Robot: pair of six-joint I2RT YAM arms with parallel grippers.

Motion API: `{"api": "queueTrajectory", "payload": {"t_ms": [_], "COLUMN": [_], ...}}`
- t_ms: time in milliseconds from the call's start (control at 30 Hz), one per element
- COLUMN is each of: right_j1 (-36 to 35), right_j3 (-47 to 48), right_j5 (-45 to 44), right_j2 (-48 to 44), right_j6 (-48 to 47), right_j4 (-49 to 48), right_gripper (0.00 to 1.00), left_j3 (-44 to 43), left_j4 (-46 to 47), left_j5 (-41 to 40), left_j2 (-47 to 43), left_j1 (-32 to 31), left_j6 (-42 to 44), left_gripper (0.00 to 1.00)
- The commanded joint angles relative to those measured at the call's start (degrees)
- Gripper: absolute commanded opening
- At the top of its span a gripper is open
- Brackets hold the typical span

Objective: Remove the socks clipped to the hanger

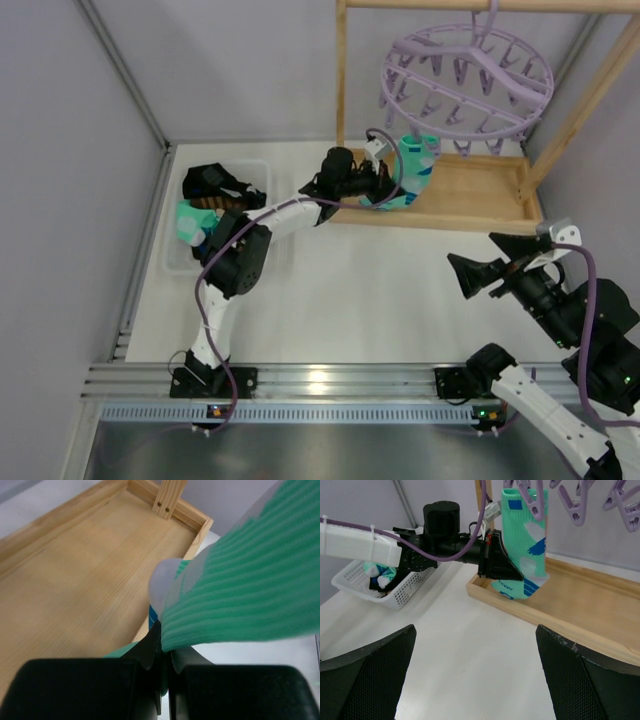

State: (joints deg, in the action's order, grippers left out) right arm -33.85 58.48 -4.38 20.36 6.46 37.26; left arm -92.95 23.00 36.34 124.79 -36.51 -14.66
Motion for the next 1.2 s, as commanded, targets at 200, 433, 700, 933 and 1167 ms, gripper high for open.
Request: {"api": "queueTrajectory", "payload": {"t_ms": [200,433,700,933,1167], "right_j1": [0.2,0.2,0.2,0.3,0.2], "right_j3": [0.1,5.2,12.3,19.7,27.4], "right_j5": [-1.1,-6.6,-6.2,-11.1,-18.0], "right_j2": [0.7,8.0,20.4,30.9,38.6], "right_j6": [2.0,5.8,9.3,6.5,4.4], "right_j4": [-4.2,-5.4,-9.2,-7.4,-2.1], "right_gripper": [1.0,1.0,0.99,0.94,0.76], "left_j3": [7.1,25.0,35.6,36.5,30.1], "left_j4": [4.1,4.1,4.1,4.0,-1.1], "left_j5": [-7.3,-9.1,-26.9,-46.7,-70.2], "left_j2": [-19.5,-29.6,-35.6,-35.0,-31.4], "left_j1": [-0.8,-1.8,-11.9,-25.5,-34.4], "left_j6": [-6.4,-13.7,-9.2,-5.7,-2.2], "left_gripper": [0.0,0.0,0.0,0.0,0.0]}}
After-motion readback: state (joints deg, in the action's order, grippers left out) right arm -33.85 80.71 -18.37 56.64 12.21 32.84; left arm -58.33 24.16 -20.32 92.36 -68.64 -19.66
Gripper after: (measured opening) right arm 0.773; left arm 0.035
